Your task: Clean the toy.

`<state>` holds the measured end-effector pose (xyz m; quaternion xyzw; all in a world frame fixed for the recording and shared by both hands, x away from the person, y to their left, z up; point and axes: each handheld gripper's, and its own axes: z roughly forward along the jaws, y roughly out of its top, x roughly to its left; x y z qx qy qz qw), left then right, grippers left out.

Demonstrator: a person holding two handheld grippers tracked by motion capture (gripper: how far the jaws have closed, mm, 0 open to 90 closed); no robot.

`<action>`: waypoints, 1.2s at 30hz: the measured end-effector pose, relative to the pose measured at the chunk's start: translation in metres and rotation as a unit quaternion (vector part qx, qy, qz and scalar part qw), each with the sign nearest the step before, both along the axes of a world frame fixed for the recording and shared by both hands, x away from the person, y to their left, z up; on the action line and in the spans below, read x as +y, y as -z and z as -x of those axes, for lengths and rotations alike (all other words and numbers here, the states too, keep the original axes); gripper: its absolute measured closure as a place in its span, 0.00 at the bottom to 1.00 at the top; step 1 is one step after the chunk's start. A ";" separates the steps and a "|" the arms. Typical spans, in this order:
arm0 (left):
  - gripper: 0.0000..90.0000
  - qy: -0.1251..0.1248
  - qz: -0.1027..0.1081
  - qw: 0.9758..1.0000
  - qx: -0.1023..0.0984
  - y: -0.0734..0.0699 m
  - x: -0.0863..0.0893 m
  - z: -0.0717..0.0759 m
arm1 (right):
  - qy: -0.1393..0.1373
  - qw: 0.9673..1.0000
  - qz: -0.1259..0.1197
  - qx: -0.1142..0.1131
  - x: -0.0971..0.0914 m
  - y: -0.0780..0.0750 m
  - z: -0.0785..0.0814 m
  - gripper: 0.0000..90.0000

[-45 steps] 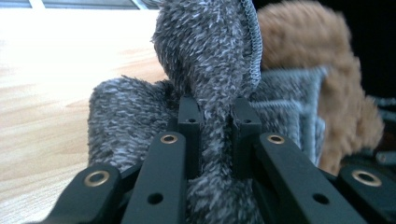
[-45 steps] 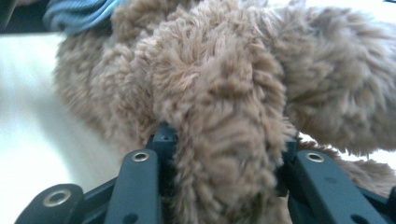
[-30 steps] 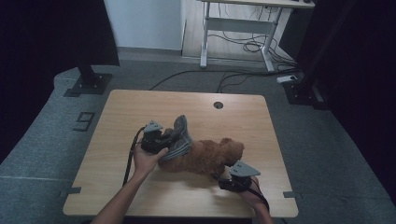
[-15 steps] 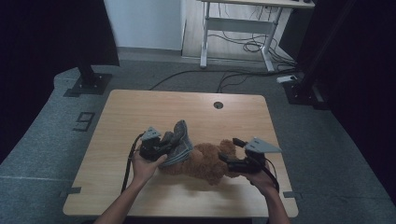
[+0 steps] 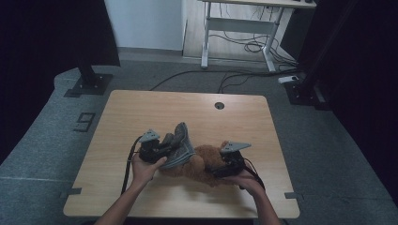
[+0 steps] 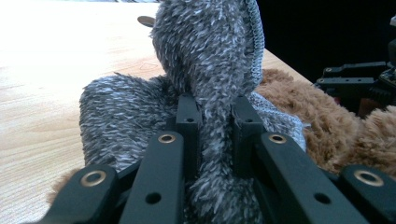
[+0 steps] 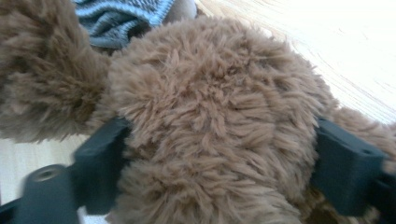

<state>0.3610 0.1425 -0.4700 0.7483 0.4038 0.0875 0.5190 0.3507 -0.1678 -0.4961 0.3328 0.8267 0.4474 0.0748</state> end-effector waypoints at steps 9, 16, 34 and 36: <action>0.86 0.000 0.010 1.000 0.002 -0.003 0.004 0.000 | 0.003 0.997 0.027 -0.067 0.004 -0.004 0.013 0.59; 0.86 -0.012 0.018 1.000 -0.012 -0.023 0.009 -0.011 | 0.050 0.987 0.025 -0.151 0.007 -0.010 0.010 0.66; 0.85 -0.053 -0.001 0.999 -0.012 -0.023 0.070 0.010 | 0.036 0.976 0.026 -0.213 -0.009 0.016 0.003 0.52; 0.84 -0.057 -0.014 0.998 -0.006 -0.019 0.080 0.015 | 0.037 0.976 0.022 -0.213 -0.010 0.018 0.004 0.50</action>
